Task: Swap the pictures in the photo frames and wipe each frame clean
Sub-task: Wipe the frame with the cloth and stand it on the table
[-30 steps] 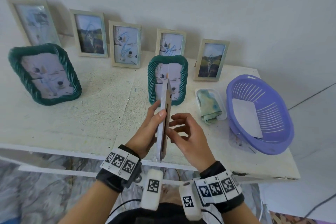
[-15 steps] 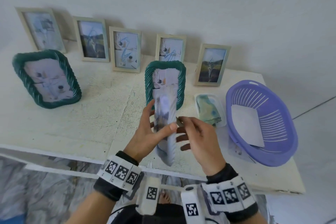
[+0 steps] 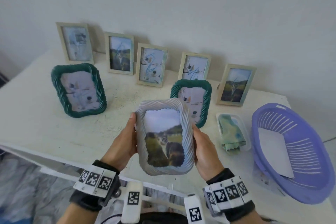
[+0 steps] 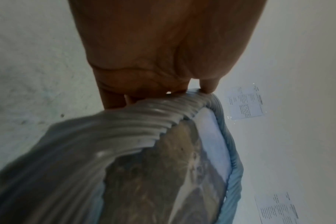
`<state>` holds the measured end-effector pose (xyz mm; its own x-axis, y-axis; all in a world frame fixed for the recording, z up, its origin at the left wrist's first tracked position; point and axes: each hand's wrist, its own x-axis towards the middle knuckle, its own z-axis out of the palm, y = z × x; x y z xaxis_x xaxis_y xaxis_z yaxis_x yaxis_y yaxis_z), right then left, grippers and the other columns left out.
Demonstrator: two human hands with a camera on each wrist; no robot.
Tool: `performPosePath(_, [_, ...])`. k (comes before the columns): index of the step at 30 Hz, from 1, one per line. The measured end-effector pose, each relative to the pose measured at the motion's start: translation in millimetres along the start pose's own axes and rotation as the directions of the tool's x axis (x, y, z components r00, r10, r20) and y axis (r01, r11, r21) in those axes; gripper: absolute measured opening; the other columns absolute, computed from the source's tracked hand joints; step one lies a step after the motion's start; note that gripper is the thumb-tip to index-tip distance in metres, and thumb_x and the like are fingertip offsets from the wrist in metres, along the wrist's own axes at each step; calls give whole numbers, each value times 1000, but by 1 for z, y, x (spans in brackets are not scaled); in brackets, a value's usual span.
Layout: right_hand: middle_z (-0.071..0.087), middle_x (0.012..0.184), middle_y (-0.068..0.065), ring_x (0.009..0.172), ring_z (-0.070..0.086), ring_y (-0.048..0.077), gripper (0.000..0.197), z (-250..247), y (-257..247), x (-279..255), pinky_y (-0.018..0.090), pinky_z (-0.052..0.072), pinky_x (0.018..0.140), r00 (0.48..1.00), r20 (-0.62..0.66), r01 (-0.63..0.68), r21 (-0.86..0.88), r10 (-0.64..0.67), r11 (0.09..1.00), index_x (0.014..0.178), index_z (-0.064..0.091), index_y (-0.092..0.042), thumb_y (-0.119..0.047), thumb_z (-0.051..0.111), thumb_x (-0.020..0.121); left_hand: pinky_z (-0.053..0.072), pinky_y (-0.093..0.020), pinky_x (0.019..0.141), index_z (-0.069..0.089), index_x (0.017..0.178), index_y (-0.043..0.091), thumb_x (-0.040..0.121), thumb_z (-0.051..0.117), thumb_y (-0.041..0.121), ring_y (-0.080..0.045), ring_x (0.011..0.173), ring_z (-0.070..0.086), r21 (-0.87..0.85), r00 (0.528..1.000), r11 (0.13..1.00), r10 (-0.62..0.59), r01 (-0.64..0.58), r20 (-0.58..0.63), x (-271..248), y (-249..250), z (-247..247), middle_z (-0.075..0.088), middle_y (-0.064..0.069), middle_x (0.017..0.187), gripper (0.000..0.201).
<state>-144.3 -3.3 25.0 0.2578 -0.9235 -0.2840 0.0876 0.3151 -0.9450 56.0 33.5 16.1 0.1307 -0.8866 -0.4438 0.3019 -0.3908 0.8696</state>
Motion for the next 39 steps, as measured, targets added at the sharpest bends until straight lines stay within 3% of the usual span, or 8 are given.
performPosePath(7, [68,102,2,97,65,12,21,50,-12,49,34,56,82,943,20,316,-355,-331,880,115,59,-21,-27,46,100,51,-47,94,65,109,34,91,32,65,-22,109,66,56,986,990,136,-131,-97,32,51,-48,73,0,110,49])
performPosePath(11, [65,117,2,105,63,11,42,77,-14,82,37,55,90,918,56,364,-513,-393,778,142,43,-16,-17,44,101,50,-46,99,66,114,31,82,38,74,-16,109,66,73,975,981,187,-179,-121,69,76,-61,71,2,114,61])
performPosePath(19, [64,112,14,100,60,27,59,94,0,115,47,50,90,972,-21,173,-616,-236,769,152,23,-17,-18,45,97,43,-44,107,63,125,21,93,33,69,-19,115,61,168,968,965,224,-203,-115,129,72,-65,68,-4,120,65])
performPosePath(23, [66,109,10,99,61,25,63,93,12,121,45,51,90,982,-11,137,-649,-188,748,152,21,-20,-18,46,94,40,-46,109,62,129,22,73,41,89,-22,120,58,181,981,976,143,-119,-130,146,59,-76,65,-4,125,90])
performPosePath(27, [65,114,9,101,59,24,64,92,12,122,41,50,93,983,-31,118,-648,-180,752,153,19,-21,-16,46,95,39,-40,109,64,107,28,90,39,71,-20,116,58,167,983,978,147,-128,-107,146,61,-74,66,1,113,52])
performPosePath(32, [52,132,0,123,50,24,66,91,7,114,34,42,103,989,-18,97,-675,-148,731,155,14,-17,-22,47,98,43,-48,106,63,118,27,85,33,79,-19,117,59,318,967,924,247,-214,-66,142,52,-82,65,-4,123,69])
performPosePath(35, [57,123,-1,113,53,15,48,95,-3,100,31,44,96,963,2,168,-784,-268,597,142,40,-14,-23,50,96,45,-46,104,58,123,29,83,35,76,-17,115,59,452,949,850,315,-271,-25,127,48,-93,63,-1,125,66])
performPosePath(39, [68,79,-3,70,64,11,13,113,-13,89,35,55,66,908,93,296,-833,-410,467,94,65,-14,-24,57,92,46,-14,91,54,136,19,95,50,47,-4,111,59,654,899,666,434,-358,50,91,50,-113,60,9,127,49])
